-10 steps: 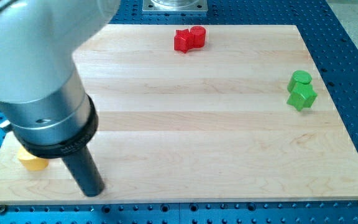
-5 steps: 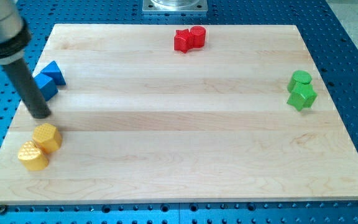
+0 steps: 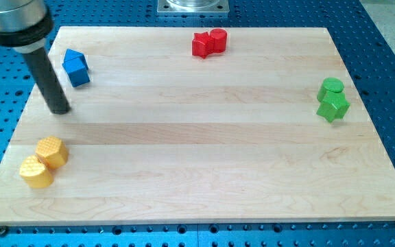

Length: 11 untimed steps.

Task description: Push the blue cube into the red star

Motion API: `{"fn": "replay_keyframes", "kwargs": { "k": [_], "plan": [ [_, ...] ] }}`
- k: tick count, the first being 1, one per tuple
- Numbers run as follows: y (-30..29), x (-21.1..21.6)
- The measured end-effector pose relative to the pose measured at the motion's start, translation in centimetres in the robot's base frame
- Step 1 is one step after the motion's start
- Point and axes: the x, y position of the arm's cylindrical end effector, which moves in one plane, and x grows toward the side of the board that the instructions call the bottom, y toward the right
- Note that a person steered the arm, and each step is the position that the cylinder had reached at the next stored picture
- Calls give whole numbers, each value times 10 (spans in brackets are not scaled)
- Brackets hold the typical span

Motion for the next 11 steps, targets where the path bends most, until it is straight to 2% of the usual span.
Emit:
{"fn": "replay_keyframes", "kwargs": {
  "k": [1,3,4,5,7,8,9,11],
  "plan": [
    [-4,-48],
    [82,-102],
    [121,-103],
    [102,-99],
    [97,-173],
    [26,-179],
    [37,-220],
    [194,-168]
  ]
}}
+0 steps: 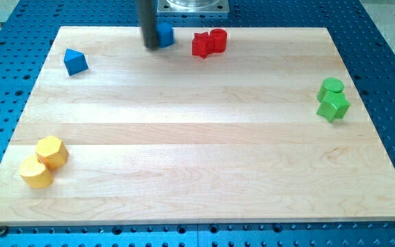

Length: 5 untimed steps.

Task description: Push the blue cube into the red star

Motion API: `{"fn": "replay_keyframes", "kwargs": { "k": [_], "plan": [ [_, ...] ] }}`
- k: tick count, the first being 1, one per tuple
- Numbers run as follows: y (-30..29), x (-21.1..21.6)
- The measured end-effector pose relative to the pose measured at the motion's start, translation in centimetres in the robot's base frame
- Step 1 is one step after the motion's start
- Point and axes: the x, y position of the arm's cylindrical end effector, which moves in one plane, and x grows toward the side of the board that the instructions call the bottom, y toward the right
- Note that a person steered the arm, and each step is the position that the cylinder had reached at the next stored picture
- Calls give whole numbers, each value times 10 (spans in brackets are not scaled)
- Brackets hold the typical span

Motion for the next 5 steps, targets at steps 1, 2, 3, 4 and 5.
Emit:
{"fn": "replay_keyframes", "kwargs": {
  "k": [1,2,3,4,5],
  "plan": [
    [-12,3],
    [-59,-17],
    [-15,-36],
    [17,-31],
    [-61,34]
  ]
}}
